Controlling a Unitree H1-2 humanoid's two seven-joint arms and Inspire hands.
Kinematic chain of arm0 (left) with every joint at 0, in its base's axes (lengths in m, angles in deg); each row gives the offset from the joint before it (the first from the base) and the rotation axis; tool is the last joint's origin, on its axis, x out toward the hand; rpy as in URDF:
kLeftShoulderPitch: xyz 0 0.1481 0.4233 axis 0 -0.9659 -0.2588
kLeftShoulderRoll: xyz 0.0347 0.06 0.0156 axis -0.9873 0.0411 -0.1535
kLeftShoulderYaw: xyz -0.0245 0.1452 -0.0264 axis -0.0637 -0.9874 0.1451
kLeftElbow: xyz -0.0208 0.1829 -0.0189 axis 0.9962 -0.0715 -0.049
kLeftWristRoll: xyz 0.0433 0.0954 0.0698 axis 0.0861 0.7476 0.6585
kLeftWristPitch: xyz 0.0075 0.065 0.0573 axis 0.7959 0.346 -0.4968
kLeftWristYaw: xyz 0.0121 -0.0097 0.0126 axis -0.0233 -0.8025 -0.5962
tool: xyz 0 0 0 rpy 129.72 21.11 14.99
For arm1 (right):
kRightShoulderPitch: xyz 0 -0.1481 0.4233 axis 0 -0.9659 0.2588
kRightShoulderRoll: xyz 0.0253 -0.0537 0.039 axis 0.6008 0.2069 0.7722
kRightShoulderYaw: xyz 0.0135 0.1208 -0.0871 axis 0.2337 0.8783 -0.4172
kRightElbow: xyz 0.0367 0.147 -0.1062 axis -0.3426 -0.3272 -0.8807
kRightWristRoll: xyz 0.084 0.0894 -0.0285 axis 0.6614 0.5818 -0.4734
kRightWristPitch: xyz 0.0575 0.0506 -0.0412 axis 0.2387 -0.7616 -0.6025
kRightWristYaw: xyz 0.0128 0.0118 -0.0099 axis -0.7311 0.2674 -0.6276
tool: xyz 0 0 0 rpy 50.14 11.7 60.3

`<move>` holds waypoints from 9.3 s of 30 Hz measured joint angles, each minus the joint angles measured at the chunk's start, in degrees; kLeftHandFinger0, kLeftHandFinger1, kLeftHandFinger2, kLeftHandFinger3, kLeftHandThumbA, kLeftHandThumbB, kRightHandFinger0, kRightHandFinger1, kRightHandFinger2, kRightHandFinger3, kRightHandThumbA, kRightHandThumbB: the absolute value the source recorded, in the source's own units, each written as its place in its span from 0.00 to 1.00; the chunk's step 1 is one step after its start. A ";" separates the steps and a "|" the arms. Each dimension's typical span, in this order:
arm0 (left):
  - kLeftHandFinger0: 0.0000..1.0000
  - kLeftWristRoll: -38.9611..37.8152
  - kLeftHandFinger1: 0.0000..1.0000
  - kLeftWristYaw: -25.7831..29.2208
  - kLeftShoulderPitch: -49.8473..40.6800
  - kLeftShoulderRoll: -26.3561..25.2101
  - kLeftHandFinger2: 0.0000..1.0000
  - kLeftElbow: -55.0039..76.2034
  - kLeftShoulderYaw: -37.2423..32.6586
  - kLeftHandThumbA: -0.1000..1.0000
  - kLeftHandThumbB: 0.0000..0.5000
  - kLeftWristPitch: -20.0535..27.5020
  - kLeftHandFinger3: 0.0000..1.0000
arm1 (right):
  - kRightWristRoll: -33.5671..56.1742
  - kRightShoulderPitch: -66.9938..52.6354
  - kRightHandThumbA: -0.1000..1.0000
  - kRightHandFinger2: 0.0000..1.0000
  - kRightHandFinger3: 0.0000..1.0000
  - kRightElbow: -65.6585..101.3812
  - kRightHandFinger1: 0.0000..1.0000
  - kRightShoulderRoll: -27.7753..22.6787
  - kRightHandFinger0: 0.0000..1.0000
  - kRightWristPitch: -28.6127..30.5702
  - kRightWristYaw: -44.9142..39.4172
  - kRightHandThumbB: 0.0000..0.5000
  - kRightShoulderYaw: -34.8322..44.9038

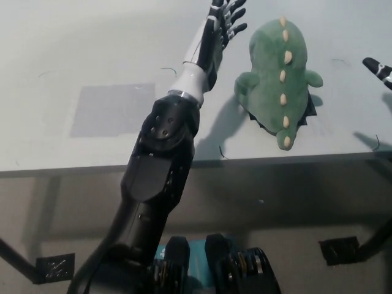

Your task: Use both hands to pick up a dinasour on the right side and move it to the left side

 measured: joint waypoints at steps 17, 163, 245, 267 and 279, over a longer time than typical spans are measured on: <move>1.00 0.61 1.00 2.40 8.86 -0.38 1.00 -23.98 1.66 1.00 0.55 4.97 1.00 | -4.21 6.22 1.00 1.00 1.00 -22.75 1.00 -0.63 1.00 4.06 -0.31 0.19 -1.54; 1.00 1.66 1.00 8.39 4.96 3.38 1.00 -37.74 -1.15 1.00 0.28 8.78 1.00 | -9.35 10.74 1.00 1.00 1.00 -42.82 1.00 18.58 1.00 15.50 9.78 0.20 -5.89; 1.00 -2.91 1.00 3.28 -26.54 -14.29 1.00 11.11 6.92 1.00 0.20 -1.86 1.00 | -15.45 20.14 1.00 1.00 1.00 -51.99 1.00 34.55 1.00 11.73 6.59 0.30 -21.40; 1.00 -3.57 1.00 2.81 -25.76 -14.54 1.00 10.34 7.00 1.00 0.22 -3.00 1.00 | -15.99 20.73 1.00 1.00 1.00 -52.02 1.00 34.17 1.00 12.35 5.87 0.30 -21.32; 1.00 -4.97 1.00 0.85 -26.04 -14.34 1.00 10.69 6.79 1.00 0.52 -2.56 1.00 | -16.34 18.18 1.00 1.00 1.00 -45.60 1.00 31.42 1.00 13.52 5.36 0.46 -20.12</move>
